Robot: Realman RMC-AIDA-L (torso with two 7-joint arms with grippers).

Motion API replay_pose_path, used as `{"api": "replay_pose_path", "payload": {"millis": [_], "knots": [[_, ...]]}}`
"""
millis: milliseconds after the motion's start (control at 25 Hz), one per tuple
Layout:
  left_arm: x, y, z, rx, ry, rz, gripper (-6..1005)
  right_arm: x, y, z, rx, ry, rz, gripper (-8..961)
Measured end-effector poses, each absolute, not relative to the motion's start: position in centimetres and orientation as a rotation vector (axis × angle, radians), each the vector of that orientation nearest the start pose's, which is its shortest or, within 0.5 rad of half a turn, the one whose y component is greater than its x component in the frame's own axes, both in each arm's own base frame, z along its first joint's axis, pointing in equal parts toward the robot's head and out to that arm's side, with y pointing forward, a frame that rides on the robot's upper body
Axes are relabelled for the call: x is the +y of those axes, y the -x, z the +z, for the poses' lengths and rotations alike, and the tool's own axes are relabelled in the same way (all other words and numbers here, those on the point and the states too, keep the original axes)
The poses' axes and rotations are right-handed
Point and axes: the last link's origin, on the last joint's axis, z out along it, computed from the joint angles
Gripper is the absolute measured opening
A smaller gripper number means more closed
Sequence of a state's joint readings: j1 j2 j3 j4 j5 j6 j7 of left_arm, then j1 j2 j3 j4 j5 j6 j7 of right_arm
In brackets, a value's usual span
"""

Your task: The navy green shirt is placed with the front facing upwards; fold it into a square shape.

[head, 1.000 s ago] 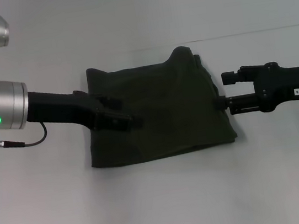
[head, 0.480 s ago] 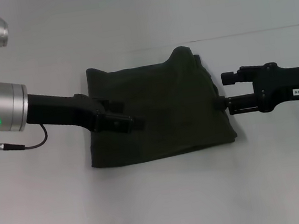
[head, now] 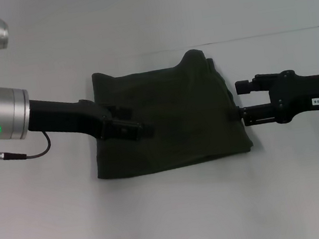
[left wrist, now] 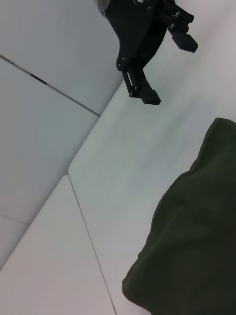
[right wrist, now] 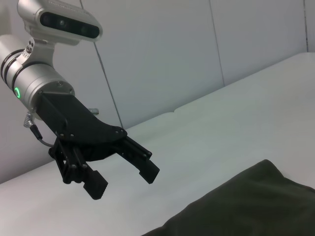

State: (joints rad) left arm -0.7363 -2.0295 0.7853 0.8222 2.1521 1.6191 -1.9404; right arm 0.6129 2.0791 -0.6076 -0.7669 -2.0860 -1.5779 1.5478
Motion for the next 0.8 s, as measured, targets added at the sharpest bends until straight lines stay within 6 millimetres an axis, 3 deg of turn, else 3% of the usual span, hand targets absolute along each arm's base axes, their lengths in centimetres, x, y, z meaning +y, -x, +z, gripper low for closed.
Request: {"api": "replay_pose_path", "payload": {"millis": [800], "knots": [[37.99,19.24,2.41,-0.913,2.861,-0.447,946,35.77,-23.89,2.27,0.669,2.702,0.667,854]]}}
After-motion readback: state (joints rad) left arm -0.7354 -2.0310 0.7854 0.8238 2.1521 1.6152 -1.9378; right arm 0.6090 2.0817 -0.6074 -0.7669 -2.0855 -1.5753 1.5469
